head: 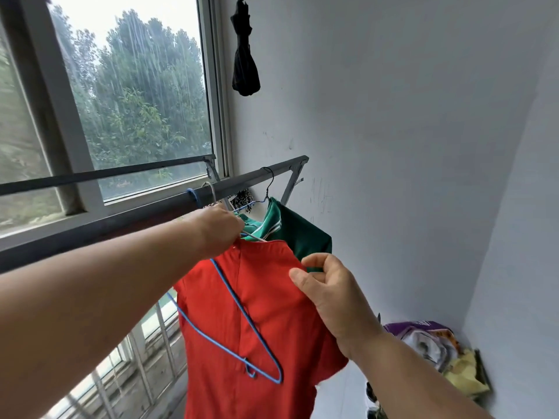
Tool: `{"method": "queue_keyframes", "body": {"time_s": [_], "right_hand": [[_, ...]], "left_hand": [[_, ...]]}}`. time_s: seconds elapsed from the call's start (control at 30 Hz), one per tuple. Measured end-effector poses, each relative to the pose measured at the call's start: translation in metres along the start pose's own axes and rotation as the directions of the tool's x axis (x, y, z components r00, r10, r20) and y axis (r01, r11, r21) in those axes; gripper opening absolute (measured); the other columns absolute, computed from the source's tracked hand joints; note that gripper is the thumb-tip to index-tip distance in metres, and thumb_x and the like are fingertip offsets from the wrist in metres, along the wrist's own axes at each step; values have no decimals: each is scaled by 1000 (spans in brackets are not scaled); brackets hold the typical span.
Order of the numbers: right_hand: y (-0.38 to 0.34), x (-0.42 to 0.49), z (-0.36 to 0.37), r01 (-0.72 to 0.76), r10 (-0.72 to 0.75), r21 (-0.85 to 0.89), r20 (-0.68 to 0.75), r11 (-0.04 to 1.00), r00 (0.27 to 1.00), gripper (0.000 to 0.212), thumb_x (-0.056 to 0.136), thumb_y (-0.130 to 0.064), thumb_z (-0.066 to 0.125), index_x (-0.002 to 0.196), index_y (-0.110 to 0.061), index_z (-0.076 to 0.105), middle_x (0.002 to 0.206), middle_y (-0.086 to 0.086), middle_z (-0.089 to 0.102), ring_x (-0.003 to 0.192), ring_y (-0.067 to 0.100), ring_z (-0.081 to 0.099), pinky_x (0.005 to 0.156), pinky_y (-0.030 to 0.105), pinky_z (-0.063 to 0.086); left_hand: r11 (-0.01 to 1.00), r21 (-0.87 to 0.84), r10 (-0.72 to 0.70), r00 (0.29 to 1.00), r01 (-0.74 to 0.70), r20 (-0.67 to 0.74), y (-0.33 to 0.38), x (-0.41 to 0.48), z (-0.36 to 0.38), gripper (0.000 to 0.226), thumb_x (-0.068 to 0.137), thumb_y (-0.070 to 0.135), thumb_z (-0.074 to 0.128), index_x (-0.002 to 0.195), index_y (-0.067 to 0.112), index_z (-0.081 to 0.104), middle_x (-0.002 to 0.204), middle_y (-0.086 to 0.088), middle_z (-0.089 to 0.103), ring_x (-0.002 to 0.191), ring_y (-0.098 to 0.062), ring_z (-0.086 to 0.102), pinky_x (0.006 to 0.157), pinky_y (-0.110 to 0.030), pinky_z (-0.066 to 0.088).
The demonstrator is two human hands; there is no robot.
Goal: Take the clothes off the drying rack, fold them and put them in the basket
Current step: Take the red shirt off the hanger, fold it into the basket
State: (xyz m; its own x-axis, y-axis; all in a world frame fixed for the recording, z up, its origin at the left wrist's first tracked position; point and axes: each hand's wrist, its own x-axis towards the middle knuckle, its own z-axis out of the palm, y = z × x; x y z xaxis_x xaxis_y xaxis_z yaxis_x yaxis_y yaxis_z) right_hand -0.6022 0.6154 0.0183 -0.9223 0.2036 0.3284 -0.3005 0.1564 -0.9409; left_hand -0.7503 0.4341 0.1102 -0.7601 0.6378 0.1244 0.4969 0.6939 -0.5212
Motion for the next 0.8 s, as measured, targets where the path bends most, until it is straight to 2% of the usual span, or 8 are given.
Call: {"method": "queue_keyframes", "body": {"time_s": [0.07,0.13,0.2,0.3,0.37,0.43,0.6,0.8], "right_hand": [[2,1,-1,-2,3,-46,19,999,1000,27,87,-33,70,112,-28,60,88,2,74,84,11,72,80,23,58],[5,2,-2,48,-48,-119,2,992,999,16,91,-28,67,107,-25,67,89,-6,76,86,2,71,81,18,56],[11,1,-7,78,-99,-230,-79,970,992,4,92,-29,65,93,-30,69,83,-10,75,82,1,69,77,17,54],[22,-5,-15,84,-114,-296,-85,952,990,15,91,-39,63,82,-28,68,72,1,71,67,14,64,71,34,56],[25,-9,-16,101,-121,-290,-51,952,991,25,88,-45,61,78,-22,65,62,7,59,57,13,48,60,38,49],[25,-11,-16,141,-160,-290,-42,947,986,29,86,-47,59,76,-20,63,58,9,50,55,10,40,53,36,42],[23,-19,-12,244,-278,-327,-60,913,959,25,88,-38,60,69,-23,57,49,-12,38,48,3,32,47,16,30],[28,-22,-7,171,-197,-314,-54,934,979,23,93,-29,61,70,-25,57,49,-13,42,48,2,36,50,13,33]], "left_hand": [[1000,29,-1,1000,1,-2,1,0,-1,26,95,13,40,108,16,62,108,-4,66,111,-26,57,91,-36,50],[997,77,14,1000,-13,-5,1,1,-6,27,97,15,40,109,18,64,110,-2,67,109,-24,60,89,-33,49],[992,120,27,1000,-27,1,0,4,-9,27,97,16,40,109,19,64,110,0,68,108,-22,62,87,-32,49],[988,155,12,1000,-15,18,0,10,-8,26,96,15,41,107,20,65,109,1,68,104,-23,65,85,-33,53],[986,167,0,1000,-1,6,1,14,-8,27,96,14,42,106,20,65,108,2,69,102,-23,66,83,-35,55],[984,179,-11,1000,14,-19,1,16,-8,27,96,13,42,106,21,66,107,3,69,102,-23,66,77,-33,54],[976,219,24,997,-8,-67,-2,9,-7,28,95,14,42,104,28,64,104,8,67,101,-19,66,69,-30,49],[985,173,24,999,-18,-34,-4,2,-9,26,96,16,43,103,27,65,103,7,68,98,-20,65,70,-32,51]]}}
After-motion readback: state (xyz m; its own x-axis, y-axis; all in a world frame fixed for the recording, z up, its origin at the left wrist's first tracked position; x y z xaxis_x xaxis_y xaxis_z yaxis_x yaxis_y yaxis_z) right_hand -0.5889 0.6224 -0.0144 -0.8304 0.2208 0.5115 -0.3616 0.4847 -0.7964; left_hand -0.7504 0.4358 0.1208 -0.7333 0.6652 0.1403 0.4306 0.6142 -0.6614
